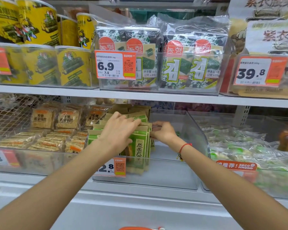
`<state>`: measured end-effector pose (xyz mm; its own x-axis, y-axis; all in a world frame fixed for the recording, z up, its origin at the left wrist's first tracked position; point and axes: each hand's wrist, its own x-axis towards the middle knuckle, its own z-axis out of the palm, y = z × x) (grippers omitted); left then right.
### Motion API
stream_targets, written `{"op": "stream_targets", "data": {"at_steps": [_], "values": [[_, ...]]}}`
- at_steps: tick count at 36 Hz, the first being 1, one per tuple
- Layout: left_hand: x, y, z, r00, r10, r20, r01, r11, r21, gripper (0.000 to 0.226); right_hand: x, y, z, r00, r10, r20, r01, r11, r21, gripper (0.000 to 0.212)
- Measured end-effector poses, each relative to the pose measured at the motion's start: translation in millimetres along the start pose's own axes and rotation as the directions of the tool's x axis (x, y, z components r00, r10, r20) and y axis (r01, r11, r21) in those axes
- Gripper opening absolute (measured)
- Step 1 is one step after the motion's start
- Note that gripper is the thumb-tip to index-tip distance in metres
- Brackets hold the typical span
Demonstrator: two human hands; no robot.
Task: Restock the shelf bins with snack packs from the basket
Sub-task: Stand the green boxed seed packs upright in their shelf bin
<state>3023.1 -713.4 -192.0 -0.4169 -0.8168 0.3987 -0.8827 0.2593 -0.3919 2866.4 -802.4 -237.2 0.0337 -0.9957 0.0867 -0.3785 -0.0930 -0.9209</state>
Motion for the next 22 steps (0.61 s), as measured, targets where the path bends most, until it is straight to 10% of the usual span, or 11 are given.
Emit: {"op": "stream_targets", "data": {"at_steps": [22], "values": [[13.4,9.0,20.9,0.998,-0.04,0.051,0.037,0.998,0.06,0.092,-31.3,-9.2,-22.0,0.93,-0.005,0.367,0.11,0.958,-0.264,0.065]]}}
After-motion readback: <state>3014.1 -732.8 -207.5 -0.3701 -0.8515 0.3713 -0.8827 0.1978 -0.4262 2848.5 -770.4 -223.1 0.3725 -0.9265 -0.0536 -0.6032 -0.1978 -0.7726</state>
